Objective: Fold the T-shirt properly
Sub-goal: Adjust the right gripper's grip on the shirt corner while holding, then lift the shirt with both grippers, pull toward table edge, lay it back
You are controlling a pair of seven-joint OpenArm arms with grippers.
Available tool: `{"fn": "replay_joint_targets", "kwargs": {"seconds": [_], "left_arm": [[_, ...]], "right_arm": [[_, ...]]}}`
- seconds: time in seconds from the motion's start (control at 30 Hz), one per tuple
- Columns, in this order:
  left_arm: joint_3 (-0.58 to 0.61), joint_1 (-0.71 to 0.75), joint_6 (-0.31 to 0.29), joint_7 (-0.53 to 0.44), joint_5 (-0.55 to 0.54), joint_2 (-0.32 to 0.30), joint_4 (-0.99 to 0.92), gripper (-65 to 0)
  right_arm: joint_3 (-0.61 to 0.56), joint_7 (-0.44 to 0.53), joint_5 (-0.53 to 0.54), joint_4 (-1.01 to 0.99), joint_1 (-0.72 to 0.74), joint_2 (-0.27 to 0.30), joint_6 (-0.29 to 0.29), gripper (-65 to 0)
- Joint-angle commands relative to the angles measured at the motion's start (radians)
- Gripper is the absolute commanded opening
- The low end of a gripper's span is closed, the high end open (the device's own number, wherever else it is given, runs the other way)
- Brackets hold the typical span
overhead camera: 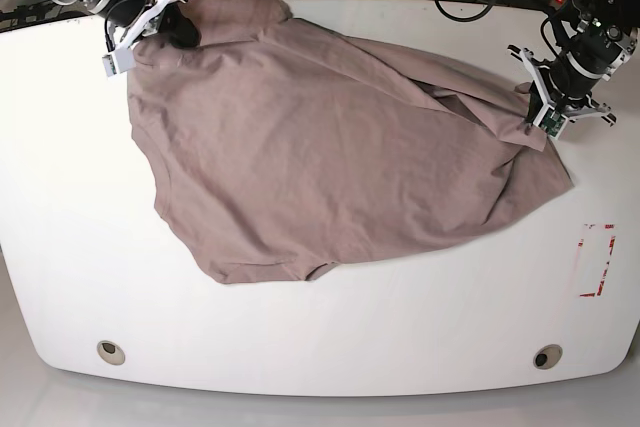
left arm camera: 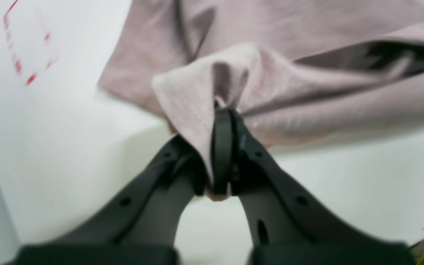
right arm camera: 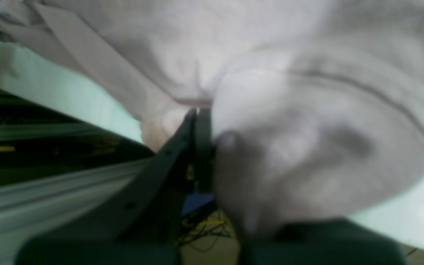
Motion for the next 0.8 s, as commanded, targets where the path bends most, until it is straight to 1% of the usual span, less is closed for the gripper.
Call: {"fn": "replay_joint_targets", "kwargs": {"seconds": [0.0, 0.07, 0.2, 0.3, 0.47, 0.6, 0.67, 0.7, 0.77], "left_arm": [[-0.01, 0.019, 0.006, -0.012, -0.007, -0.019, 0.018, -63.1], [-0.01, 0.031, 0.006, -0.013, -0.009, -0.054, 0.013, -63.3], [-0.019, 0.045, 0.006, -0.015, -0.009, -0.069, 0.012, -63.3], [-0.059, 0.051, 0.006, -0.015, -0.01, -0.068, 0.012, -63.3], [-0.082, 0.049, 0.006, -0.012, -0.01, -0.071, 0.015, -63.5], [-0.091, 0.037, 0.006, -0.016, -0.012, -0.068, 0.021, -63.5], [-0.094, -0.005, 0.006, -0.016, -0.012, -0.062, 0.021, -63.5], [-0.093, -0.032, 0.006, -0.016, -0.007, -0.051, 0.021, -63.5], [-0.091, -0.087, 0.006, -0.012, -0.004, -0.034, 0.021, -63.3]], "right_arm": [[0.007, 0.014, 0.017, 0.016, -0.01, 0.014, 0.009, -65.0], [0.007, 0.014, 0.017, 0.016, -0.01, 0.014, 0.009, -65.0], [0.007, 0.014, 0.017, 0.016, -0.007, 0.011, 0.009, -65.0], [0.007, 0.014, 0.017, 0.016, -0.005, 0.01, 0.009, -65.0], [0.009, 0.014, 0.023, 0.022, 0.012, 0.019, 0.012, -65.0], [0.072, 0.014, 0.025, 0.073, 0.025, 0.019, 0.015, -65.0], [0.076, 0.014, 0.025, 0.082, 0.062, 0.019, 0.018, -65.0], [0.083, 0.014, 0.023, 0.082, 0.084, 0.025, 0.032, -65.0], [0.092, 0.014, 0.022, 0.08, 0.131, 0.051, 0.053, -65.0]]}}
